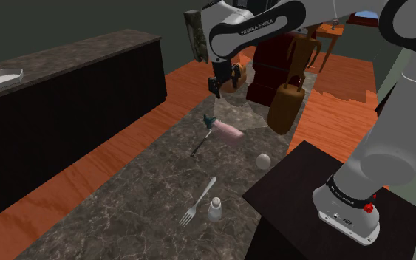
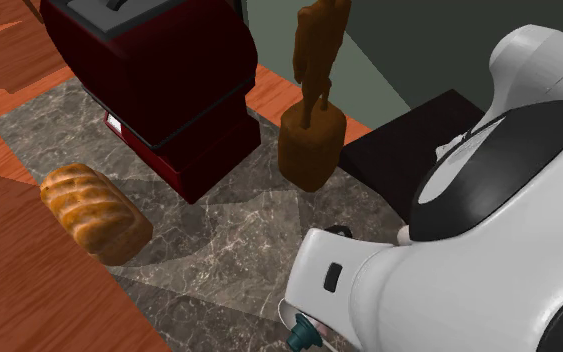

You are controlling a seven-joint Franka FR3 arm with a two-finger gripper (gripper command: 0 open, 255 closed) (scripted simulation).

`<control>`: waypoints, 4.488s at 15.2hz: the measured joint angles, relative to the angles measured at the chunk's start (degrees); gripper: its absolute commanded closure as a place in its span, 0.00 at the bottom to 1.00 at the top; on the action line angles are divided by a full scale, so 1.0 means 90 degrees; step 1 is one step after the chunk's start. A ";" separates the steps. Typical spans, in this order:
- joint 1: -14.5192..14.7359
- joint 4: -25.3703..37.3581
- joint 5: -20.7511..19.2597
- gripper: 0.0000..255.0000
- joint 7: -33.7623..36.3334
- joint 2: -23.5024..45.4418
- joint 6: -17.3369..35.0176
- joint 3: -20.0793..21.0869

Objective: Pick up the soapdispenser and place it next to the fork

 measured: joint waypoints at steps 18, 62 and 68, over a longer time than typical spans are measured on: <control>-0.0036 -0.0332 -0.0041 1.00 0.0032 0.0047 0.0378 -0.0031; -0.1089 -0.1239 0.2165 1.00 -0.4168 0.1316 0.3711 0.0500; -0.1117 -0.1153 0.2189 1.00 -0.4145 0.0975 0.3287 0.0513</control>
